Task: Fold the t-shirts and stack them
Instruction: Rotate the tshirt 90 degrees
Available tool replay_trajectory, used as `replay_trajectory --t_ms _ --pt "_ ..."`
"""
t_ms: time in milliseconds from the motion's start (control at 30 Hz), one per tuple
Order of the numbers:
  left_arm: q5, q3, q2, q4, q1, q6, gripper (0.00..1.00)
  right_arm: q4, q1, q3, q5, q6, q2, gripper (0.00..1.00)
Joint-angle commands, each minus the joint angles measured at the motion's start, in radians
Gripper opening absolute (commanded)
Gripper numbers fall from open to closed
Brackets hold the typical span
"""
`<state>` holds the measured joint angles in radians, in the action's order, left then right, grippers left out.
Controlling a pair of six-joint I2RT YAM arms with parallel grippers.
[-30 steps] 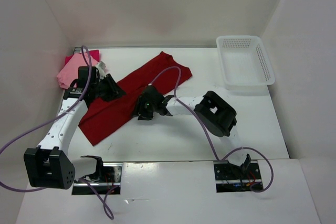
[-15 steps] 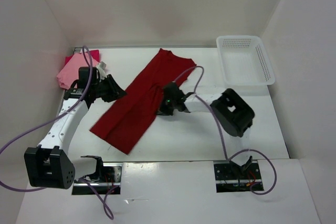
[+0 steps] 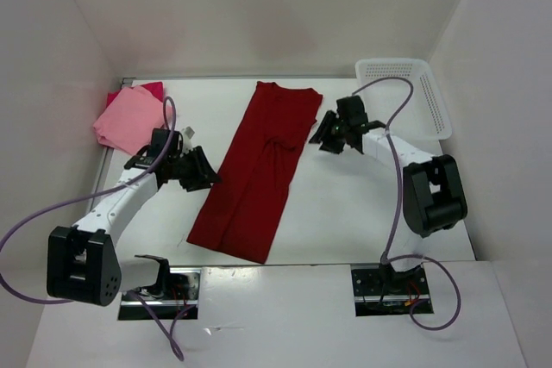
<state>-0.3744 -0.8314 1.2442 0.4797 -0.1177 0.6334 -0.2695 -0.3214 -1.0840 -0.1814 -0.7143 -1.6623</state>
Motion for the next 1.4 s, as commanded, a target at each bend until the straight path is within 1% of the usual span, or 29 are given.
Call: replay_trajectory --t_ms 0,33,133,233,400,467,500,533,600,633,700,733,767,800,833,867,900,933,1000,1067,1100,1133,1167,1200,1233,1267,1300,1333,1367 --pt "0.005 0.041 0.012 -0.016 -0.019 0.023 0.51 0.021 0.042 -0.156 0.072 0.058 -0.085 0.52" --pt "0.005 0.054 0.012 -0.016 -0.019 0.032 0.57 0.047 0.054 -0.183 0.086 0.058 -0.149 0.54" --pt "0.014 0.104 0.002 -0.041 -0.019 0.071 0.61 0.056 0.077 -0.29 0.073 0.033 -0.255 0.54" --pt "0.005 0.124 -0.008 -0.05 -0.019 0.084 0.61 0.078 0.087 -0.368 0.074 0.022 -0.382 0.42" --pt "0.025 0.115 -0.008 -0.05 -0.019 0.075 0.61 0.0 0.096 -0.542 0.065 0.032 -0.54 0.37" --pt "0.034 0.115 -0.008 -0.041 -0.019 0.075 0.61 -0.01 0.096 -0.579 0.051 0.032 -0.586 0.31" --pt "0.034 0.115 -0.008 -0.041 -0.019 0.075 0.61 -0.01 0.096 -0.594 0.021 0.032 -0.602 0.21" --pt "0.034 0.115 0.003 -0.041 -0.019 0.075 0.61 0.004 0.096 -0.612 0.008 0.032 -0.62 0.17" --pt "0.034 0.124 0.012 -0.041 -0.019 0.086 0.61 -0.022 0.096 -0.732 -0.025 0.022 -0.706 0.05" --pt "0.043 0.124 0.012 -0.041 -0.019 0.098 0.61 -0.043 0.096 -0.863 -0.047 0.022 -0.743 0.03" --pt "0.043 0.149 0.012 -0.041 -0.019 0.118 0.61 -0.138 0.084 -1.027 -0.058 0.042 -0.865 0.0" --pt "0.043 0.161 0.012 -0.041 -0.019 0.141 0.62 -0.183 0.084 -1.214 -0.058 0.052 -0.905 0.0" --pt "0.029 0.17 0.012 -0.041 -0.01 0.141 0.62 -0.276 0.084 -1.308 -0.067 0.067 -0.944 0.0" --pt "0.029 0.181 0.012 -0.041 -0.01 0.153 0.63 -0.316 0.073 -1.399 -0.067 0.079 -1.006 0.08" --pt "0.029 0.181 0.012 -0.041 -0.01 0.153 0.63 -0.351 0.073 -1.559 -0.081 0.094 -1.028 0.17" --pt "0.02 0.195 0.012 -0.041 -0.01 0.153 0.63 -0.428 0.073 -1.63 -0.081 0.117 -1.045 0.29" --pt "0.02 0.208 0.012 -0.041 -0.01 0.163 0.65 -0.469 0.073 -1.737 -0.063 0.127 -1.059 0.5" --pt "0.02 0.209 0.012 -0.041 -0.01 0.163 0.65 -0.503 0.073 -1.755 -0.063 0.127 -1.059 0.56" --pt "0.011 0.219 0.012 -0.052 -0.01 0.163 0.65 -0.574 0.073 -1.708 -0.049 0.17 -0.983 0.61" --pt "-0.003 0.229 0.023 -0.075 -0.01 0.163 0.65 -0.591 0.073 -1.6 -0.01 0.223 -0.898 0.61" --pt "-0.014 0.229 0.023 -0.075 -0.01 0.163 0.63 -0.545 0.05 -1.365 -0.01 0.237 -0.749 0.57" --pt "-0.014 0.238 0.035 -0.075 -0.019 0.163 0.61 -0.468 0.041 -1.202 -0.01 0.237 -0.649 0.51" --pt "-0.014 0.238 0.047 -0.075 -0.019 0.163 0.59 -0.371 0.041 -1.033 -0.01 0.237 -0.542 0.49" --pt "-0.014 0.238 0.047 -0.075 -0.031 0.163 0.55 -0.218 0.041 -0.754 -0.029 0.193 -0.445 0.49" --pt "-0.014 0.247 0.057 -0.075 -0.031 0.163 0.53 -0.183 0.041 -0.652 -0.062 0.173 -0.284 0.46" --pt "-0.014 0.259 0.057 -0.088 -0.031 0.173 0.51 -0.163 0.041 -0.564 -0.082 0.156 -0.213 0.43" --pt "-0.014 0.259 0.069 -0.089 -0.031 0.173 0.45 -0.096 0.027 -0.378 -0.105 0.123 -0.145 0.4" --pt "0.009 0.268 0.069 -0.089 -0.031 0.192 0.41 -0.064 0.007 -0.293 -0.116 0.11 -0.008 0.38" --pt "0.009 0.278 0.069 -0.089 -0.031 0.215 0.39 -0.047 -0.023 -0.151 -0.104 0.099 0.049 0.38"
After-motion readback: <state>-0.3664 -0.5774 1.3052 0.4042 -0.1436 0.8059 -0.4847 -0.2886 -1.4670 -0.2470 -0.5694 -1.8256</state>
